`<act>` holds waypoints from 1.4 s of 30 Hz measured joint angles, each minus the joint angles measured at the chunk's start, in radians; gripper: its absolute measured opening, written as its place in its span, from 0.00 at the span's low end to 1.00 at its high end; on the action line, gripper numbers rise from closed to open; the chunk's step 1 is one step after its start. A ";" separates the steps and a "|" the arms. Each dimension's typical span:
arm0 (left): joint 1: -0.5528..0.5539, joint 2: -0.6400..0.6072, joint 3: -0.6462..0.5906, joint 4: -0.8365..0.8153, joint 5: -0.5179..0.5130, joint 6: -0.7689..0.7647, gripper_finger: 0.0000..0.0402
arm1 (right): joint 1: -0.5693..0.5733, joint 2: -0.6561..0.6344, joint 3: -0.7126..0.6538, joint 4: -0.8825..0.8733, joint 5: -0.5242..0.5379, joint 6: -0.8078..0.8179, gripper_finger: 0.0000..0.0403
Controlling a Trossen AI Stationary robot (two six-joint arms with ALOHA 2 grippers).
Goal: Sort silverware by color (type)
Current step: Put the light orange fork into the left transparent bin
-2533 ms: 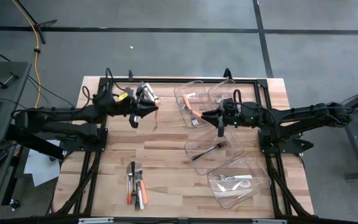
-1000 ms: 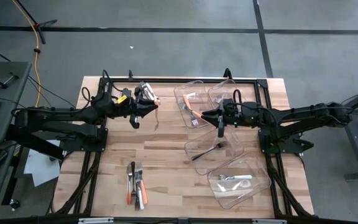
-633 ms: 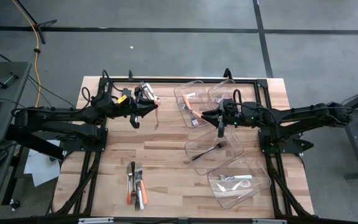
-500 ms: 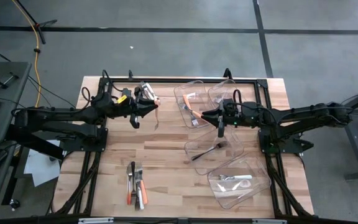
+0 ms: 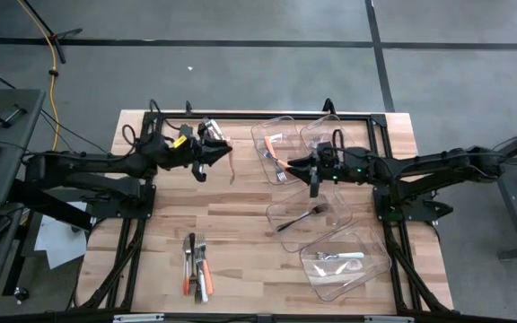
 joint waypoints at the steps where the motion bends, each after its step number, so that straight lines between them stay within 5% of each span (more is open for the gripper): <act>1: -0.003 0.023 0.014 0.001 0.013 0.000 0.12 | 0.000 0.023 0.015 0.000 0.000 0.003 0.31; 14: -0.040 0.238 0.168 0.040 0.048 0.043 0.12 | -0.025 0.332 0.289 -0.002 0.000 -0.125 0.60; 28: -0.045 0.268 0.208 0.037 0.047 0.078 0.12 | -0.033 0.471 0.421 -0.002 -0.072 -0.123 0.62; 36: -0.039 0.268 0.208 0.033 0.047 0.080 0.12 | -0.032 0.462 0.422 -0.002 -0.075 -0.102 0.52; 42: -0.030 0.268 0.208 0.033 0.047 0.080 0.12 | -0.032 0.462 0.422 -0.035 -0.075 -0.071 0.27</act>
